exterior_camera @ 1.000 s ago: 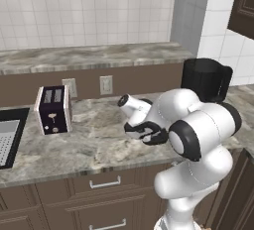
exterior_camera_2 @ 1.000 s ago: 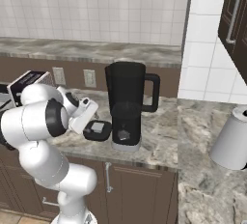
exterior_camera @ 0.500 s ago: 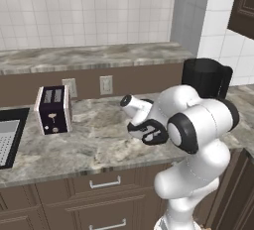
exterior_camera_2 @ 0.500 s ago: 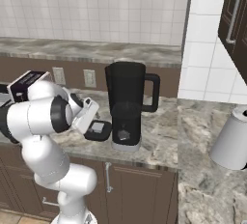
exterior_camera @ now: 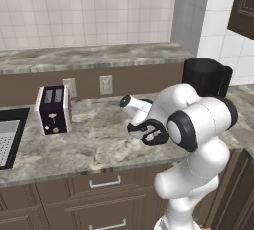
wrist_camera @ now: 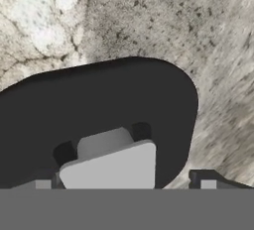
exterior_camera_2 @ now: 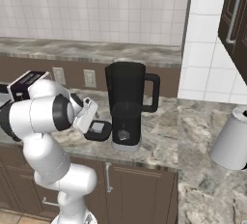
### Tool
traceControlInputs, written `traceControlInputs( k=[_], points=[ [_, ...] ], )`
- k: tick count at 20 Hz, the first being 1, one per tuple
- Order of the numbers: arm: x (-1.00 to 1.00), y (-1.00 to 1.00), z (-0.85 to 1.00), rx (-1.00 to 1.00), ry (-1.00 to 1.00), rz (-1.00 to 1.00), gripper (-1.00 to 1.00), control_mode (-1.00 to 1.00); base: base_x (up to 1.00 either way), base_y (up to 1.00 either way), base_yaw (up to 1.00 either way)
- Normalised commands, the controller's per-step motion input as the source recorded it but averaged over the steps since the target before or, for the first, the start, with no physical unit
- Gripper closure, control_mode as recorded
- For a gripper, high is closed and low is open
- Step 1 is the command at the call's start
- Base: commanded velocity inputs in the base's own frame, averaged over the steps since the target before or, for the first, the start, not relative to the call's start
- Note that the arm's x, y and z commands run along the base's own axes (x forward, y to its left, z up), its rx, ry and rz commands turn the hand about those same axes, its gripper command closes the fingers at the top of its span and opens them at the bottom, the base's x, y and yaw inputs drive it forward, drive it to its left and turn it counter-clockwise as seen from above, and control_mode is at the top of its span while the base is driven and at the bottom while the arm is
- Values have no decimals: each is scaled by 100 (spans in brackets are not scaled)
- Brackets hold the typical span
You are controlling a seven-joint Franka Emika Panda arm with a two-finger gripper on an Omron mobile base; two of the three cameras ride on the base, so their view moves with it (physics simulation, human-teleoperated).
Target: Close the lid blender by securely placing the lid on top.
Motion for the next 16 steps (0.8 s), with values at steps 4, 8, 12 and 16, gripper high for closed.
traceControlInputs(
  k=[4, 8, 12, 16],
  points=[
    [12, 0, -17, 0, 3, 0, -100, -100, 0, 0, 0],
    [12, 0, -18, 0, 1, 0, -100, -100, 0, 0, 0],
    [2, 0, -37, 0, 4, 0, -100, -100, 0, 0, 0],
    [1, -2, -49, 0, 13, 0, -100, -100, 0, 0, 0]
  ],
)
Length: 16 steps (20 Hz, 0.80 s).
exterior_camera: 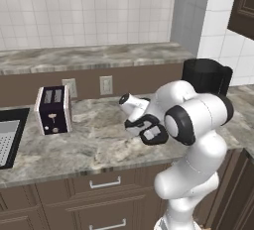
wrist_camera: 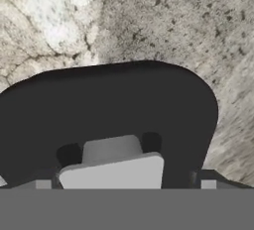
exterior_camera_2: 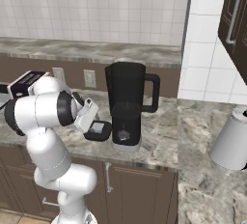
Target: Close the lid blender by securely placing the lid on top.
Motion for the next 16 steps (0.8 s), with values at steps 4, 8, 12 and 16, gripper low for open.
traceControlInputs(
  k=[4, 8, 12, 16],
  points=[
    [0, -1, -46, 0, 12, 0, -100, -100, 0, 0, 0],
    [0, -4, -45, 0, 4, 0, -100, -100, 0, 0, 0],
    [0, -4, -49, 0, 1, 0, -100, -100, 0, 0, 0],
    [-4, -8, -62, 0, 0, 0, 100, -100, 0, 0, 0]
  ],
)
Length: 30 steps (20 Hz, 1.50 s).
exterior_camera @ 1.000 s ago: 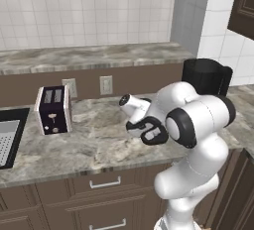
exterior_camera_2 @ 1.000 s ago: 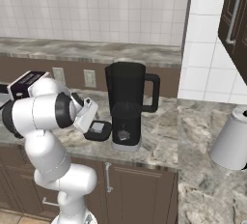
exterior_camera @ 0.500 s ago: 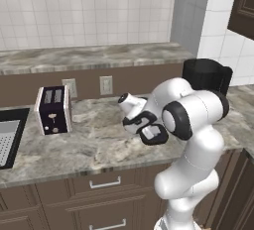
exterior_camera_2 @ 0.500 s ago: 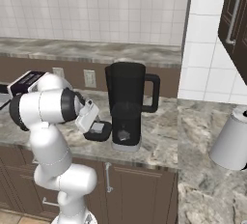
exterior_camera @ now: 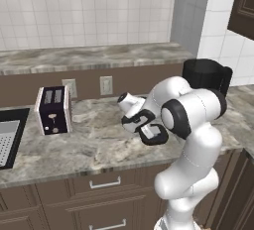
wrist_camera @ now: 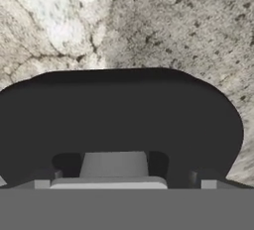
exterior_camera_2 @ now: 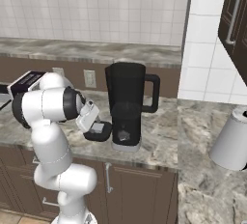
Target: Close the lid blender by securely placing the lid on top.
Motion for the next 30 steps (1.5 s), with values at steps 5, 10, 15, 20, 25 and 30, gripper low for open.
traceControlInputs(
  k=[5, 10, 15, 20, 25, 30],
  points=[
    [0, -11, -70, 0, 4, 0, 100, -100, 0, 0, 0],
    [0, -1, -43, 0, 5, 0, 100, -100, 0, 0, 0],
    [-15, 0, 1, 0, 0, 0, 100, -100, 0, 0, 0],
    [-31, 0, 81, 0, -5, -3, 100, -100, 0, 0, 0],
    [-15, 0, 100, 0, -8, -4, 100, -100, 0, 0, 0],
    [-2, 1, 100, 0, -5, -9, 100, -100, 0, 0, 0]
  ],
)
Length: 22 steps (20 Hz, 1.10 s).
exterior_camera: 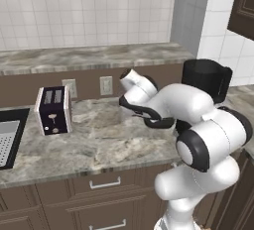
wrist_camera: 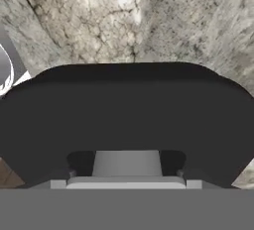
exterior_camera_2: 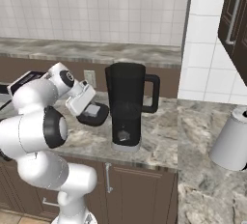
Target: Close the lid blender by securely placing the lid on top.
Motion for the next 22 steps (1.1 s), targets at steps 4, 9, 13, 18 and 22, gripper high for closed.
traceControlInputs(
  k=[4, 9, 13, 18, 22],
  points=[
    [-1, 0, 100, 0, -7, -17, 100, -100, 0, 0, 0],
    [-12, 0, 80, 0, -12, -21, 100, -100, 0, 0, 0],
    [-36, 0, 53, 0, -26, -24, 100, -100, 0, 0, 0],
    [-29, 9, 72, 0, -27, -29, 100, -100, 0, 0, 0],
    [-27, 0, 80, -2, -36, -14, 100, -100, 0, 0, 0]
  ],
)
